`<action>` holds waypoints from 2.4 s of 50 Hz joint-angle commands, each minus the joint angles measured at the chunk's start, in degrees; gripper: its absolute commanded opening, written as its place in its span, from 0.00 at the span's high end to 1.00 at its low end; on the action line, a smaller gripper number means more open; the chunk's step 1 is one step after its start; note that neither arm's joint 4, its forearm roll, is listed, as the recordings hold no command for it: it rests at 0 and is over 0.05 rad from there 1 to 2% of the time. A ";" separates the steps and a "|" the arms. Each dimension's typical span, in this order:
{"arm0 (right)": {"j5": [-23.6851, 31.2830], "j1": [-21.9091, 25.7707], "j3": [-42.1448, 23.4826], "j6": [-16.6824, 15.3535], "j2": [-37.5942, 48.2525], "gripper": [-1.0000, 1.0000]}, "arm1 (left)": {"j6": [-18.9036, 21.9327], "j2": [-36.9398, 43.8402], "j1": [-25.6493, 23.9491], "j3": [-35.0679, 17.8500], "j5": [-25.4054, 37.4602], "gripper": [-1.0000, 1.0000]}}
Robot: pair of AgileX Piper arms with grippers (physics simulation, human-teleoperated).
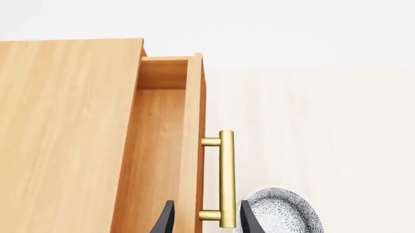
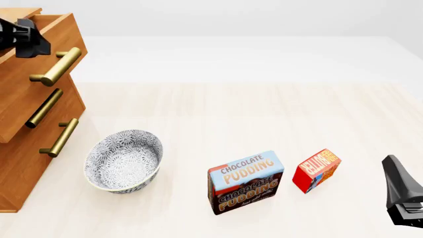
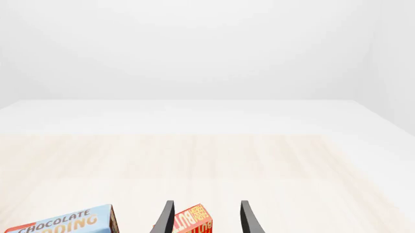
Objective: Put the butter at the back in the top drawer of the cabinet and close it.
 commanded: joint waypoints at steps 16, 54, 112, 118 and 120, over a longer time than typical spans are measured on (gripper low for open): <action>0.00 0.00 0.00 0.00 0.00 0.00 | -0.60 2.29 0.51 1.52 -2.68 0.00; 0.00 0.00 0.00 0.00 0.00 0.00 | -1.84 5.57 0.12 4.37 -6.48 0.00; 0.00 0.00 0.00 0.00 0.00 0.00 | -4.01 7.47 -2.01 6.89 -9.36 0.00; 0.00 0.00 0.00 0.00 0.00 0.00 | -3.99 7.37 -2.35 7.14 -9.39 0.00; 0.00 0.00 0.00 0.00 0.00 0.00 | -4.08 7.49 -2.54 7.01 -9.46 0.00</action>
